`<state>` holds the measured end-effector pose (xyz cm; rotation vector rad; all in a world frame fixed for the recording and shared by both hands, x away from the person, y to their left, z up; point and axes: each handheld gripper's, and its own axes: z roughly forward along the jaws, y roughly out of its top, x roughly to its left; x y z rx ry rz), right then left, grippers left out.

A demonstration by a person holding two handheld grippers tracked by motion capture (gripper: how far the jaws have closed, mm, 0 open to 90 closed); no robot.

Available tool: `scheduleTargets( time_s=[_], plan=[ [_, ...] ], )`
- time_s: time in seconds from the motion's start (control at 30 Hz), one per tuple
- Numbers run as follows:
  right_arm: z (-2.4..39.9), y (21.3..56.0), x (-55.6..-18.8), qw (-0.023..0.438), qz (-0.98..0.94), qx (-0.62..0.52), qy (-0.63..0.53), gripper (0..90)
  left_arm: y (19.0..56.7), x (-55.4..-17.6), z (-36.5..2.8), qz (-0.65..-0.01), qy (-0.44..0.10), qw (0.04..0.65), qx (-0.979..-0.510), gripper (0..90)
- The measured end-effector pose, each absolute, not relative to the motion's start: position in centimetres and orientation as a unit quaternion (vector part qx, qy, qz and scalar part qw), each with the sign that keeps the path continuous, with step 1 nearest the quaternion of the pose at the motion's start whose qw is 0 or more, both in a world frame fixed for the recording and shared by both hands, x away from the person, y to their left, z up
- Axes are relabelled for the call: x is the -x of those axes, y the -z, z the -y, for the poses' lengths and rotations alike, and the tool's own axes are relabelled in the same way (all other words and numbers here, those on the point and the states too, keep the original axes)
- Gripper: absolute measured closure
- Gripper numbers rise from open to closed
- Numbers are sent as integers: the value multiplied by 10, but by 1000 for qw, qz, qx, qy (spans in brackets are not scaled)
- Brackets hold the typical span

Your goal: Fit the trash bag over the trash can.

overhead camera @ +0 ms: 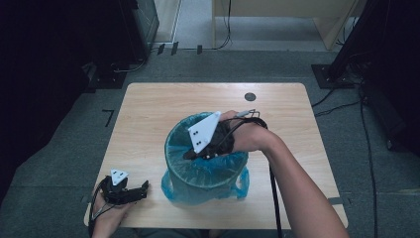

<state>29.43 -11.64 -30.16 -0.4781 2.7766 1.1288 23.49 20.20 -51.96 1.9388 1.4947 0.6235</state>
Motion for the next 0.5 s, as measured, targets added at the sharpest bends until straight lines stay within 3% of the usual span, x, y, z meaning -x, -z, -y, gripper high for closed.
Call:
scheduleTargets(
  time_s=[0.27, 0.5],
  plan=[
    [82, 340, -297, 36, -942, 218, -253, 900, 520, -235, -202, -563, -235, 303, -732, 0],
    [71, 374, -299, -15, -939, 244, -241, 900, 520, -235, -202, -562, -235, 303, -733, 0]
  ],
)
